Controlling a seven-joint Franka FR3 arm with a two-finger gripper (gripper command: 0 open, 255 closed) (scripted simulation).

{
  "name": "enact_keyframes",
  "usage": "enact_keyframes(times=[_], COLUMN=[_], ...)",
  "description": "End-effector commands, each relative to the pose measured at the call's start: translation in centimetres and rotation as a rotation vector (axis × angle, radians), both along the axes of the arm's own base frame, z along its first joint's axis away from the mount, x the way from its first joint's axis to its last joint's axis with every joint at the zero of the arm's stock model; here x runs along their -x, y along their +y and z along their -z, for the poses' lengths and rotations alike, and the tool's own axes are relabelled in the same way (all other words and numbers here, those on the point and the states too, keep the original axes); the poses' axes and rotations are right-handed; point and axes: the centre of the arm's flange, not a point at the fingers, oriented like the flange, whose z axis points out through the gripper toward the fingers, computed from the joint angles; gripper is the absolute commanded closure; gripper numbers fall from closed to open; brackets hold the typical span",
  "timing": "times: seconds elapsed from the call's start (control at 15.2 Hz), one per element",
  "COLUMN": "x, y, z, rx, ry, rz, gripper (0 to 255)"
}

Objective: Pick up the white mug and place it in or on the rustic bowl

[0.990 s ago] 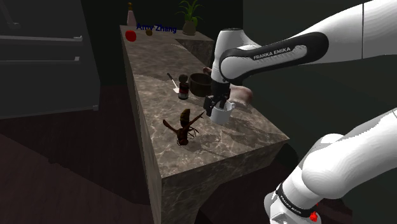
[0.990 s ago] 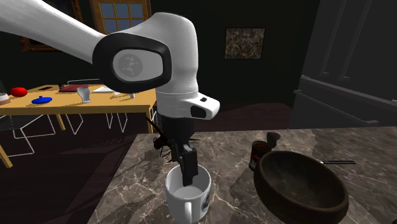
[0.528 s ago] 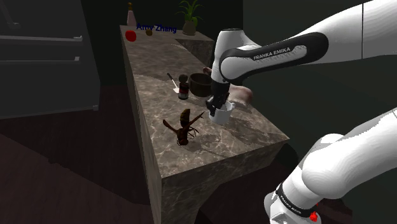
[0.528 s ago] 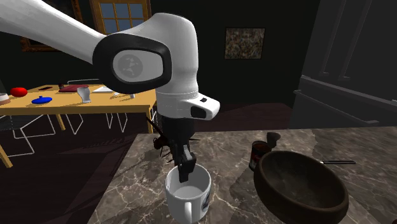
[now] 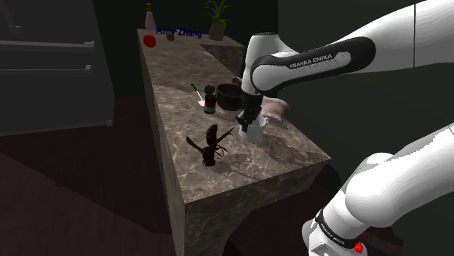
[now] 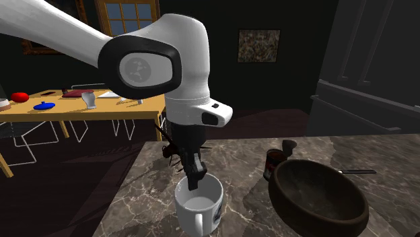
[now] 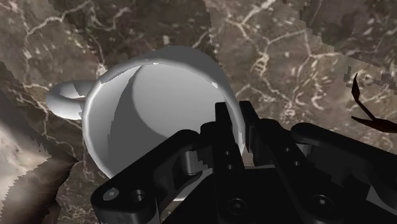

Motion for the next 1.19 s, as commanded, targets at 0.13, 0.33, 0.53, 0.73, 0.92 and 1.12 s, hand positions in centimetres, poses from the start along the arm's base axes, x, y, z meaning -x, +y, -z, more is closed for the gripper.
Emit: enact_keyframes(times=[0.13,0.33,0.53,0.73,0.92,1.12], x=[0.0,0.0,0.0,0.0,0.0,0.0], y=[0.0,0.0,0.0,0.0,0.0,0.0], z=[-1.6,-3.2,-4.7,-6.3,-7.9,-9.5], rx=[0.000,0.000,0.000,0.000,0.000,0.000], ry=[0.000,0.000,0.000,0.000,0.000,0.000], rz=[0.000,0.000,0.000,0.000,0.000,0.000], gripper=[255,255,255,255,255,255])
